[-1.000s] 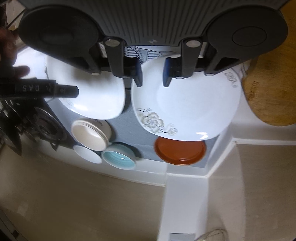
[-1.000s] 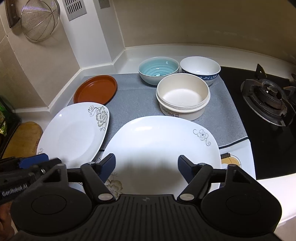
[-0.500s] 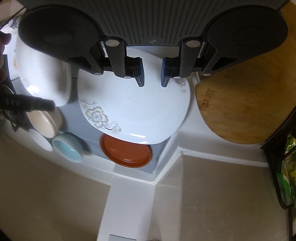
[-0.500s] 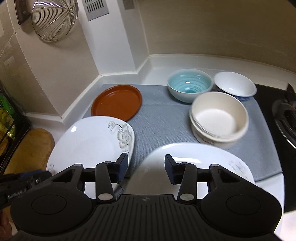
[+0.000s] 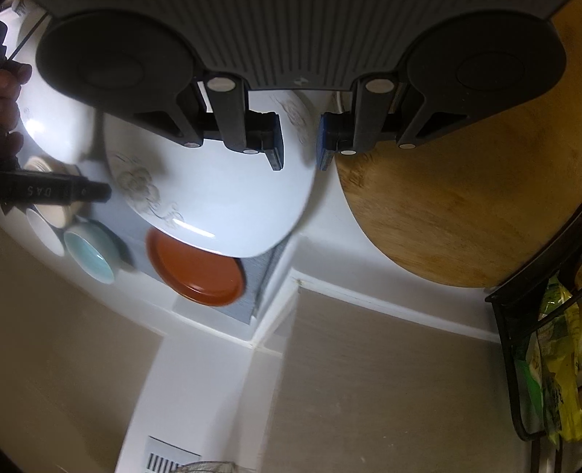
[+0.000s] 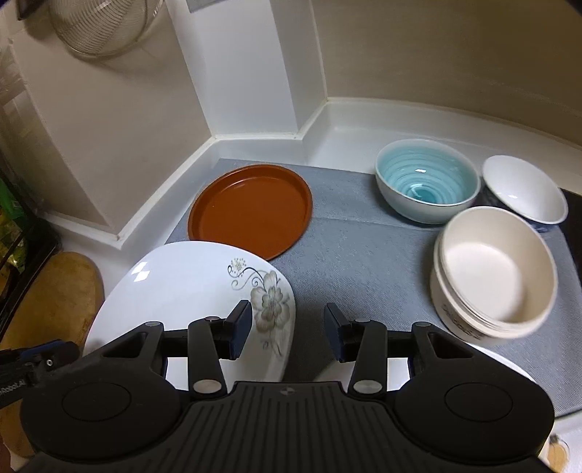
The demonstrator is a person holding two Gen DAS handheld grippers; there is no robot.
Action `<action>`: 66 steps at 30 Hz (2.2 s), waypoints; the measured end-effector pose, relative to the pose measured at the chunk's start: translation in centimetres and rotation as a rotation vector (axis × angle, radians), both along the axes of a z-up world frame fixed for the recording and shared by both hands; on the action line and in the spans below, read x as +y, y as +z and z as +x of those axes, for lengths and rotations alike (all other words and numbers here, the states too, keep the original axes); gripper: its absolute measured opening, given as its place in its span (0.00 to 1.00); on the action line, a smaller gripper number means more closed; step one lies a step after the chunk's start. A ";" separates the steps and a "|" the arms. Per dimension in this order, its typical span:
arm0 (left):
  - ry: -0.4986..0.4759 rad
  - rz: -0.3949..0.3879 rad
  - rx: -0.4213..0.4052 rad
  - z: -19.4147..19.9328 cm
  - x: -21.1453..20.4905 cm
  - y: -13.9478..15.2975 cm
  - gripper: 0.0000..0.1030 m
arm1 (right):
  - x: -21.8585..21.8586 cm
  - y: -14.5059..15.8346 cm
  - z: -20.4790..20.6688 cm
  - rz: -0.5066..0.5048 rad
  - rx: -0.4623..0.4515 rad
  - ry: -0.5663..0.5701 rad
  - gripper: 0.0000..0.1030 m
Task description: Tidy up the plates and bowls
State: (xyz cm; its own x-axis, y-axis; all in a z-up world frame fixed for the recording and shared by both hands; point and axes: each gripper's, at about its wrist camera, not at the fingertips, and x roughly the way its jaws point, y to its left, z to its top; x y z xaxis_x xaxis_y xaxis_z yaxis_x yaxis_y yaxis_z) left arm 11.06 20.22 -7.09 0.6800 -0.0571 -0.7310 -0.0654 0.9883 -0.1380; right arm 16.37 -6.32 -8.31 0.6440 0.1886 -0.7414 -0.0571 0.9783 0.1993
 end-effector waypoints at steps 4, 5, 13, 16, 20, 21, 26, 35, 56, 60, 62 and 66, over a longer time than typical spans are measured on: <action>-0.015 -0.003 0.004 1.2 0.3 -0.8 0.21 | 0.2 -1.1 1.4 -0.013 0.033 0.009 0.45; -0.018 -0.003 0.009 1.3 0.2 -1.1 0.21 | 0.2 -1.4 1.7 -0.015 0.040 0.010 0.45; -0.042 -0.037 0.047 1.4 0.3 -2.2 0.21 | 0.3 -3.0 3.1 -0.018 0.114 0.020 0.45; -0.053 -0.055 0.060 1.5 0.3 -2.6 0.21 | 0.6 -3.4 3.3 -0.013 0.137 0.035 0.44; -0.060 -0.060 0.069 1.6 0.3 -3.1 0.21 | 0.8 -3.6 3.7 0.014 0.141 0.055 0.36; -0.062 -0.062 0.071 1.7 0.3 -3.2 0.21 | 0.9 -3.6 3.7 0.013 0.139 0.061 0.35; -0.072 -0.069 0.082 1.8 0.2 -3.5 0.23 | 1.4 -3.7 4.1 0.010 0.143 0.088 0.29; -0.079 -0.063 0.080 1.5 -0.2 -3.5 0.26 | 1.0 -3.8 4.4 0.030 0.154 0.109 0.29; -0.090 -0.040 0.068 2.2 -0.6 -3.7 0.29 | 1.4 -4.4 5.1 0.028 0.174 0.144 0.36; -0.088 -0.043 0.070 2.2 -0.7 -3.7 0.30 | 1.3 -4.4 4.9 0.027 0.172 0.151 0.36; -0.083 -0.045 0.070 2.3 -0.7 -3.7 0.30 | 1.3 -4.3 4.7 0.028 0.170 0.154 0.36; -0.078 -0.047 0.070 2.3 -0.7 -3.7 0.30 | 0.9 -4.3 4.5 0.051 0.174 0.141 0.33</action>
State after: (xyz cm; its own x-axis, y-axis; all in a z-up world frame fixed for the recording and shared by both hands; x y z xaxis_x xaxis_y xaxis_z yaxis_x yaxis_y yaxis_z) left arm 13.36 19.56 -10.83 0.6196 -0.1435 -0.7717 0.0003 0.9832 -0.1826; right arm 20.90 -5.41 -12.61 0.4720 0.3078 -0.8261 -0.1532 0.9514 0.2670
